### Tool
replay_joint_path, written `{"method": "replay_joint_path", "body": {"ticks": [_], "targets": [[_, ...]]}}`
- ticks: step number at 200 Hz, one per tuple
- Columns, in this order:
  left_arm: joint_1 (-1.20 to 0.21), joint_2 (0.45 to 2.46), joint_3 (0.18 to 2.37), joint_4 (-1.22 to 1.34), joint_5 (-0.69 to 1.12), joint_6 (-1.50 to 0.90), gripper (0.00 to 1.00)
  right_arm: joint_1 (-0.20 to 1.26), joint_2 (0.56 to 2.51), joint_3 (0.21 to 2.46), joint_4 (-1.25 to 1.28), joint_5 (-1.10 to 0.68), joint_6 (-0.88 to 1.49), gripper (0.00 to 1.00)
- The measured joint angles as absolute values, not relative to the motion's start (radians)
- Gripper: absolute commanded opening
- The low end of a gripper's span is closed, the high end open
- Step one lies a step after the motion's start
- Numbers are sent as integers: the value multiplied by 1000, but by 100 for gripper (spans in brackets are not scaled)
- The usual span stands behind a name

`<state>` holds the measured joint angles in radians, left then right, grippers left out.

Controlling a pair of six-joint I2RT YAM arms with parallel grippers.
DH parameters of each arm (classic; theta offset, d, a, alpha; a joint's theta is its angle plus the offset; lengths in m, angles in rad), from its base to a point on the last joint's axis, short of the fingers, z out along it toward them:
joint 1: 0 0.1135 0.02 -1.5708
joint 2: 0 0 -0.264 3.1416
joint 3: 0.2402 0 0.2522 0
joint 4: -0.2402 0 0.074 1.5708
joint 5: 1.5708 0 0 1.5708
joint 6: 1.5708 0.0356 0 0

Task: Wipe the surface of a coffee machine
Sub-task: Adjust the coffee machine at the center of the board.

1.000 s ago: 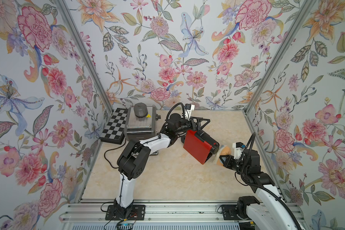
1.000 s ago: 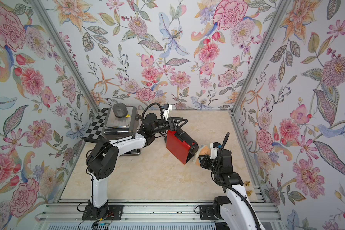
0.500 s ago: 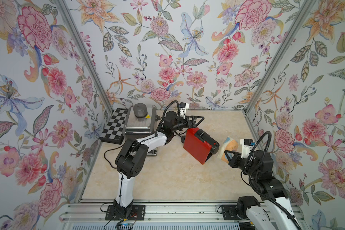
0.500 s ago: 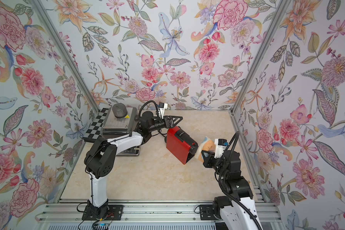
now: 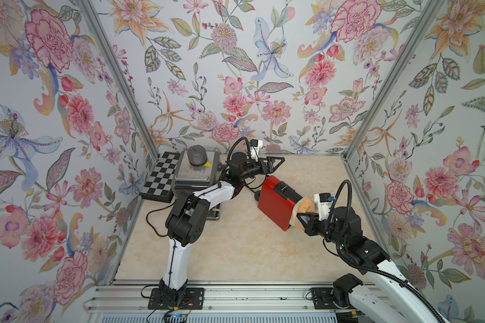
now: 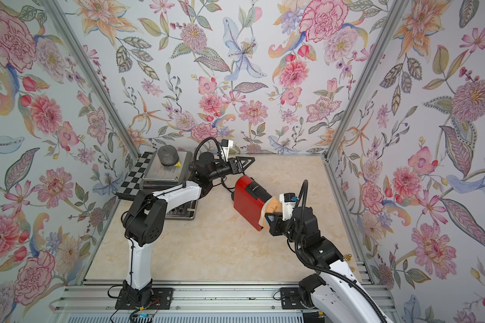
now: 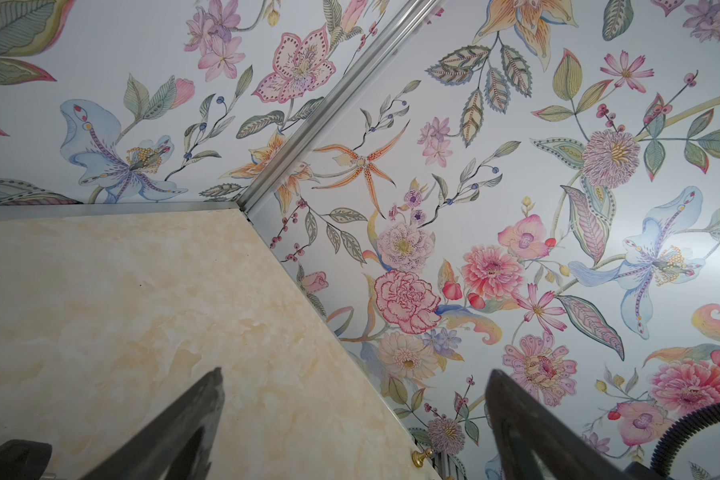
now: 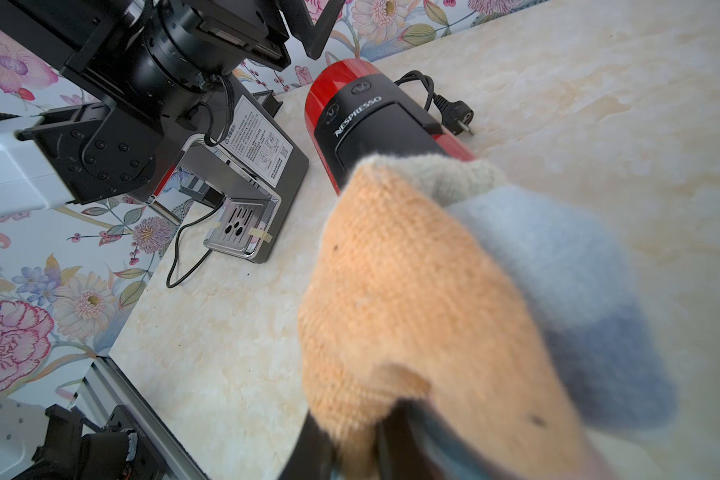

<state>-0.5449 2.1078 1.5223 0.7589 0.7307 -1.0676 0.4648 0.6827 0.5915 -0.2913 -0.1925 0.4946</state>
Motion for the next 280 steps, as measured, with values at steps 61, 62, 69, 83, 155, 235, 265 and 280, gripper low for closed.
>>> {"method": "replay_joint_path", "body": {"ticks": [61,62,69,83,155,235,265,280], "targets": [[-558,2135,1522,796,733,-1123,99,467,689,566,-250,-189,517,0],[-558,2136,1522,797,733,-1124,99,468,689,565,-250,-189,517,0],[-563,2137,1522,802,733,-1127,99,468,689,561,-245,-189,517,0],[-576,2141,1522,810,733,-1137,99,467,690,555,-237,-189,523,0],[-607,2143,1420,870,690,-1143,99,391,694,541,-219,-205,536,0],[-641,2083,1296,928,556,-1145,99,225,768,559,-189,-290,479,0],[-655,2069,1258,966,504,-1151,99,163,811,585,-193,-337,438,0],[-663,2061,1239,982,481,-1162,99,125,834,599,-197,-370,417,0]]}}
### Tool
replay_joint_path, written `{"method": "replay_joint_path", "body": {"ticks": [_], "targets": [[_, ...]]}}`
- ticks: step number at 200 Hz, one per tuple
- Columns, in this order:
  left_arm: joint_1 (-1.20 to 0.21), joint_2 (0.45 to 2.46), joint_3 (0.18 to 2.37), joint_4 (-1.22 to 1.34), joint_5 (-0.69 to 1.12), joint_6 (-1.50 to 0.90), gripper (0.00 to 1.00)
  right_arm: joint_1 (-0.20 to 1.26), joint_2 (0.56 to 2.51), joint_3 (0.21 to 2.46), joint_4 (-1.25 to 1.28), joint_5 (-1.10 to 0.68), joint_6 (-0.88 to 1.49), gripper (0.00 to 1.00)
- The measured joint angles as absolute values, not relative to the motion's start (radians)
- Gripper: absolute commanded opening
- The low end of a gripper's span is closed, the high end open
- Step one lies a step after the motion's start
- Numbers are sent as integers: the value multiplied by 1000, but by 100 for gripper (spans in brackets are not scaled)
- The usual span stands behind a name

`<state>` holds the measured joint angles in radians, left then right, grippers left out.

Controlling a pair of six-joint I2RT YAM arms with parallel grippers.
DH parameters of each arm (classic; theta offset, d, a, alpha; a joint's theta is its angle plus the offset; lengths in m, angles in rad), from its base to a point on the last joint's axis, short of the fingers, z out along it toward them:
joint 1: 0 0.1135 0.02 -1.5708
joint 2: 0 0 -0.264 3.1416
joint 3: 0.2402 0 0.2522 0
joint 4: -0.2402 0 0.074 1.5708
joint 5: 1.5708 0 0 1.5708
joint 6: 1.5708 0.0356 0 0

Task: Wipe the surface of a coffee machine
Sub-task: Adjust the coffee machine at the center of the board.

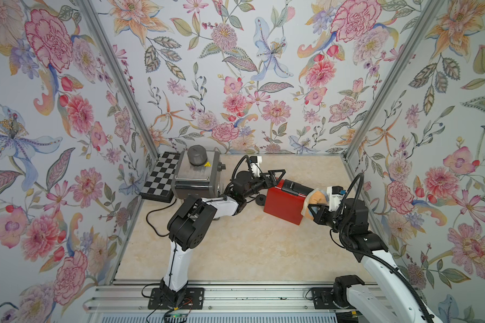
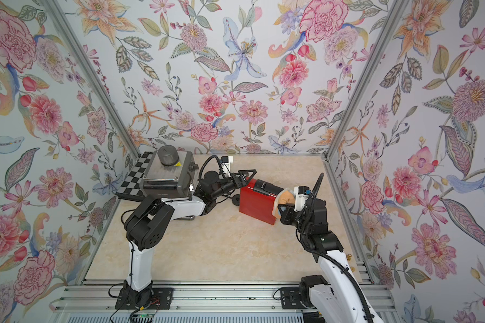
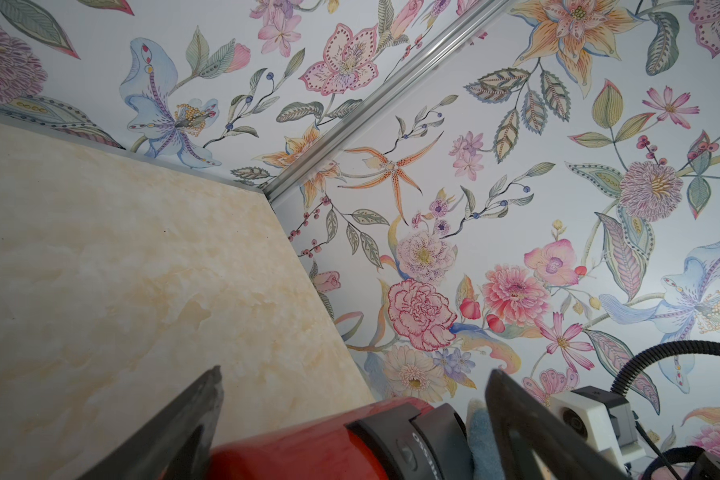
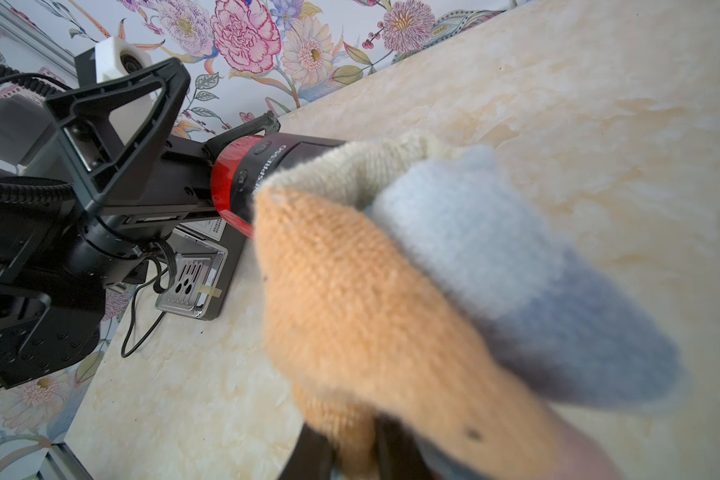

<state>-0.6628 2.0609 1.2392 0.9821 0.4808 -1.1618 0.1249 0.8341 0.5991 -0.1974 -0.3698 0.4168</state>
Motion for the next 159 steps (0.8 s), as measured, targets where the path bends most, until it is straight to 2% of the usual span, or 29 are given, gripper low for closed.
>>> {"method": "replay_joint_path", "body": {"ticks": [49,89,126,159], "targets": [[-688,2036,1200,1013,451,-1195,99,0,906,648,-221,-475,340,0],[-711,2002,1196,1048,438,-1214,99,-42,943,673,-223,-513,313,0],[-789,1942,1187,1068,514,-1240,99,-24,931,679,-229,-519,310,0],[-808,1928,1165,1019,567,-1238,99,83,856,679,-286,-506,329,0]]}}
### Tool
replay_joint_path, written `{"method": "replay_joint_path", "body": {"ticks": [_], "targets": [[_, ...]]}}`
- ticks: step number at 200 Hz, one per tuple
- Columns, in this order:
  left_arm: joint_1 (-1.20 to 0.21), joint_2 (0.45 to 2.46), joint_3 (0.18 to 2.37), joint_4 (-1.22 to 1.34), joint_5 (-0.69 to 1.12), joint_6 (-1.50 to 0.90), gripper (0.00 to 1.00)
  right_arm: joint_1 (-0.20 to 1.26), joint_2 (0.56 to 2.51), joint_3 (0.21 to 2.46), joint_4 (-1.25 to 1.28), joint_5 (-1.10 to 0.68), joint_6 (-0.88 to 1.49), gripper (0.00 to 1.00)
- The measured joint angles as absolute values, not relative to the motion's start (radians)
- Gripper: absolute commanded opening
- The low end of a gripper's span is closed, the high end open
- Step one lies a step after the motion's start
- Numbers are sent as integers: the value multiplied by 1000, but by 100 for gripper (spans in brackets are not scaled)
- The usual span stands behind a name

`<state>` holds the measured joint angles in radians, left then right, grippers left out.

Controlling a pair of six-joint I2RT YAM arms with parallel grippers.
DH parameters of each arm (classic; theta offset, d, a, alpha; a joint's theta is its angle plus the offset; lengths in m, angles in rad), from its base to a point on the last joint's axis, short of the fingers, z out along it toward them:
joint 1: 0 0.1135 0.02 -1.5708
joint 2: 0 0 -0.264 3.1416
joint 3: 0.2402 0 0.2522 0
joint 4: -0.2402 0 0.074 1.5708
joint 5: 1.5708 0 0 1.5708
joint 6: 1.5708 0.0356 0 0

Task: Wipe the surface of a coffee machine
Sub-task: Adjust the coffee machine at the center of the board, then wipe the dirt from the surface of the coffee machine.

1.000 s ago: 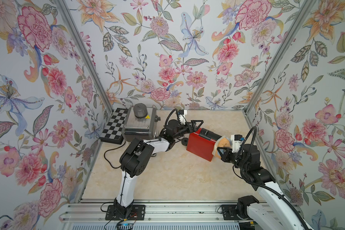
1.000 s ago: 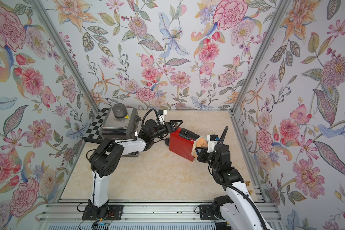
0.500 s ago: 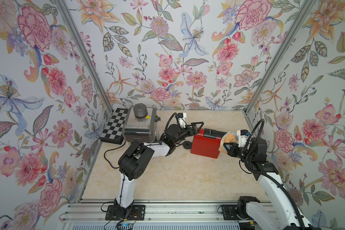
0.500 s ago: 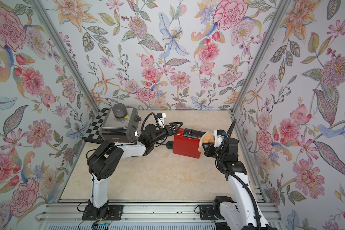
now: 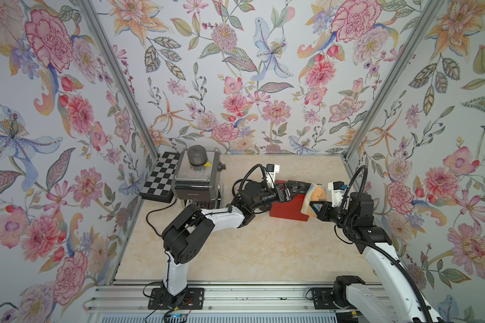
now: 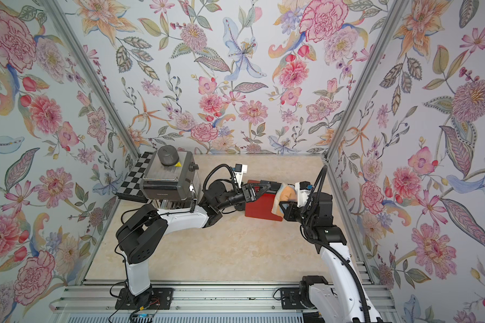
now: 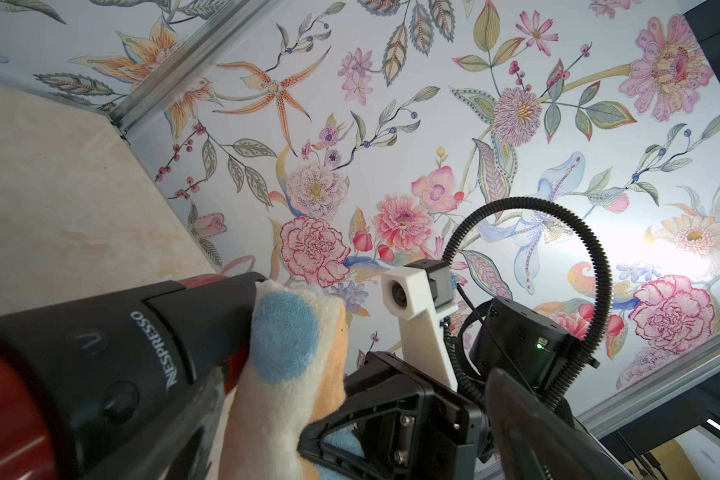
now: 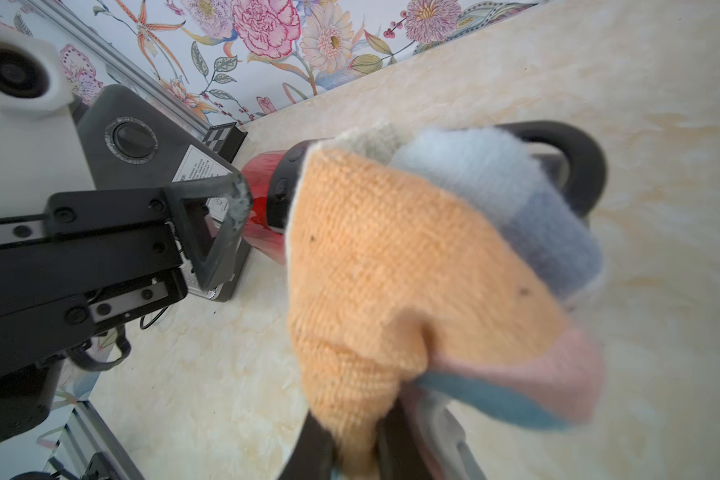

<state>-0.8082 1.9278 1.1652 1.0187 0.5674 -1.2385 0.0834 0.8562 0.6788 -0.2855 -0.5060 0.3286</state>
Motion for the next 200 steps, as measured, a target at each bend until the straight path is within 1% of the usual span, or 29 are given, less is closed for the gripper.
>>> {"method": "replay_joint_path", "body": {"ticks": [25,48,102,157,200], "targets": [[-756,1911,1174,959,574,-1219,99,165,818,679,-315,-458,352,0],[-717,1890,1208,923,578,-1200,99,224,839,678,-317,-406,370,0],[-694,1800,1232,846,592,-1145,99,286,981,671,-217,-338,397,0],[-685,1703,1232,766,589,-1088,99,434,1119,682,-86,-304,417,0],[-684,1689,1232,744,587,-1077,99,529,1257,743,-8,-296,439,0]]}}
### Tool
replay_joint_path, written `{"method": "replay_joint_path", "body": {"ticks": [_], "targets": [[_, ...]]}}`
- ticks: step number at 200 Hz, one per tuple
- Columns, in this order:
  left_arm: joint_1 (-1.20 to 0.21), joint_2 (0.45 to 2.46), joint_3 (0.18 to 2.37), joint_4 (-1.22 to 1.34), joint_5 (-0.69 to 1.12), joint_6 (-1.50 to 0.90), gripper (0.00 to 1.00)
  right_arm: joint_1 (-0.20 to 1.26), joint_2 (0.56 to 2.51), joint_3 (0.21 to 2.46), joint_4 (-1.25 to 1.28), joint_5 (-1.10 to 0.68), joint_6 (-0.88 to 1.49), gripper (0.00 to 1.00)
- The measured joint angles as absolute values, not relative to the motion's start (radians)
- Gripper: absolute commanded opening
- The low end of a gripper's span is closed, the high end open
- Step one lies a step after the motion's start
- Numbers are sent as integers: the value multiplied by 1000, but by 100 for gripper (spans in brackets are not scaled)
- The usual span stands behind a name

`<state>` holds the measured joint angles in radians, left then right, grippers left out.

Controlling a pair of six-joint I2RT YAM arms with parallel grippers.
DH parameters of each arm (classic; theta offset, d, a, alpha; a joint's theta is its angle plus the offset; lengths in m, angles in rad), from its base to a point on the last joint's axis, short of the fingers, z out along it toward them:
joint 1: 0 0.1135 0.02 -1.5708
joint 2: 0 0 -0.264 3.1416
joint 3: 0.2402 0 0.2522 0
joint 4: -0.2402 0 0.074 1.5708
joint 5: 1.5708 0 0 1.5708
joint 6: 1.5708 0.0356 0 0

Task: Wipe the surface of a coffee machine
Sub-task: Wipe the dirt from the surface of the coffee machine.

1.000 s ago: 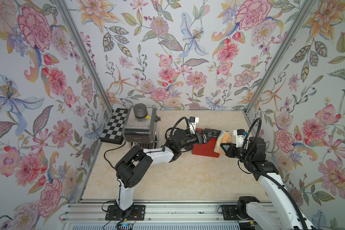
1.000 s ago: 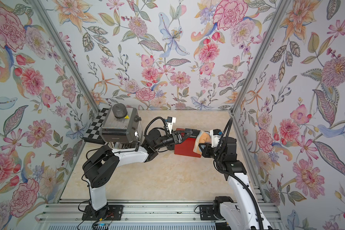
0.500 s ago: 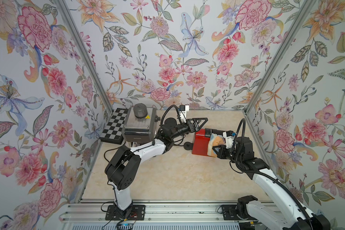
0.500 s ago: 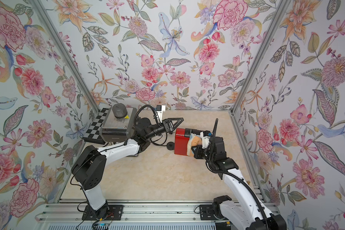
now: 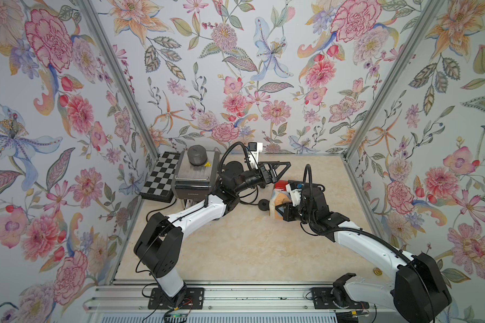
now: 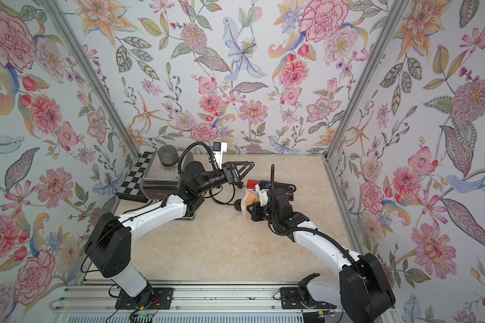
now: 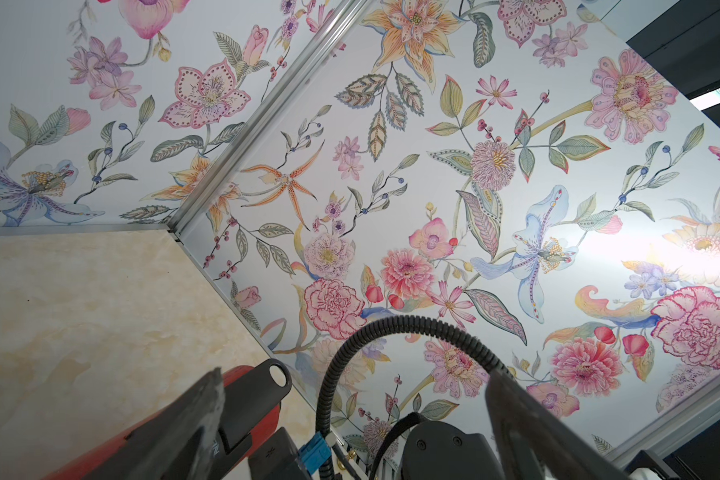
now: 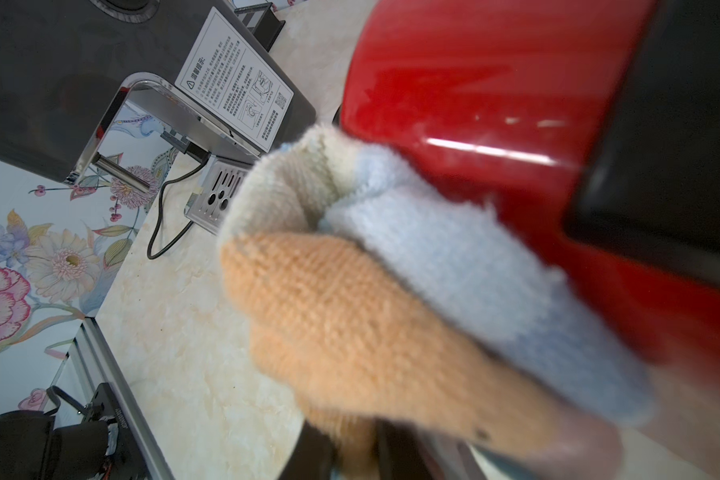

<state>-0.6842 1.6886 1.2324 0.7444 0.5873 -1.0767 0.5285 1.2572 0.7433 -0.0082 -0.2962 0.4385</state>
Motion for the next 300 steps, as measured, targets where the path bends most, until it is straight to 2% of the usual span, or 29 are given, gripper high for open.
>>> {"method": "replay_joint_path", "body": {"ticks": [42,99,123,162,234,300], "targets": [[-683,1689,1232,740,587,-1076,99,493,1244,738,6,-303,454,0],[-679,1689,1229,743,587,-1077,99,228,993,625,-65,-348,453,0],[-679,1689,1222,749,587,-1081,99,174,942,614,-98,-351,449,0],[-679,1689,1220,754,587,-1080,99,188,939,580,-97,-350,449,0],[-679,1689,1220,753,588,-1080,99,261,983,352,-72,-270,495,0],[-679,1689,1220,752,588,-1080,99,262,1003,337,-27,-197,514,0]]}}
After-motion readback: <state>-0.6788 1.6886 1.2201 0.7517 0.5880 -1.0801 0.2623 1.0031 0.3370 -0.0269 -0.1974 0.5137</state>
